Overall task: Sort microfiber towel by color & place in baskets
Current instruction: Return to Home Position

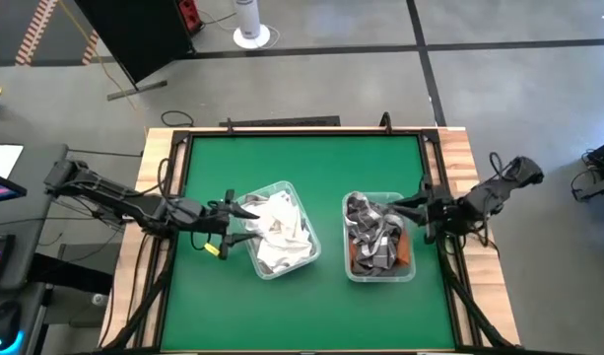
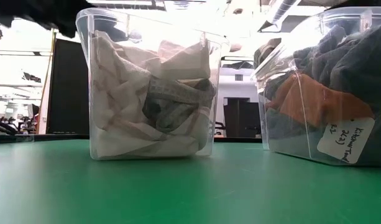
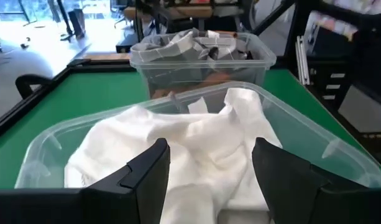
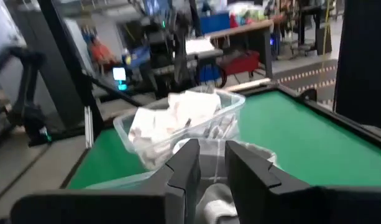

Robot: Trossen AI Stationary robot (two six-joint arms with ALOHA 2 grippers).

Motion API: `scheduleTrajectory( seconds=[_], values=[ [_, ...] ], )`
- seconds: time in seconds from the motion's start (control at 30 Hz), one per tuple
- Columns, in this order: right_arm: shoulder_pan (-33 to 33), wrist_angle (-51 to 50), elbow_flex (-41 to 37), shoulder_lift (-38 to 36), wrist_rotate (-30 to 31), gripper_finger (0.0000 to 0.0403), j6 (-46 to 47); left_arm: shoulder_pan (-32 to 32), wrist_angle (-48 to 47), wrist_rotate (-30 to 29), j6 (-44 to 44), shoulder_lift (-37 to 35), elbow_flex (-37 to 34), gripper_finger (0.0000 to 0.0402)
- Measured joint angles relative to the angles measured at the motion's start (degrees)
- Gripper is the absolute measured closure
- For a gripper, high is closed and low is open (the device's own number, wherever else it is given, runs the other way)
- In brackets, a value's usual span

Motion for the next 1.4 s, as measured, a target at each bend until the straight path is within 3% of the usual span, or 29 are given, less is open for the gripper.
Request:
scheduleTrajectory(
  seconds=[0.17,0.37,0.7,1.03,1.4],
  values=[
    [-2.7,-2.7,-2.7,-11.9,-4.9,0.0296,-3.3,4.2,5.4,5.0,0.3,-2.4,-4.9,0.0182],
    [-4.9,-2.7,-2.0,-11.7,-5.7,0.0296,-7.0,8.7,7.4,7.5,-0.1,-5.1,-9.6,0.0182],
    [-5.6,-4.0,-2.9,-11.7,-8.6,0.0296,-5.5,12.4,10.8,12.0,-2.8,-11.4,-16.1,0.0182],
    [-5.6,8.6,-12.3,-11.6,-12.2,0.0296,-5.4,12.6,18.0,17.7,-3.3,-14.4,-21.7,0.0182],
    [-5.5,20.6,-19.6,-11.6,-14.9,0.0296,-8.9,12.5,19.2,19.5,-3.6,-14.3,-24.5,0.0182]
  ],
)
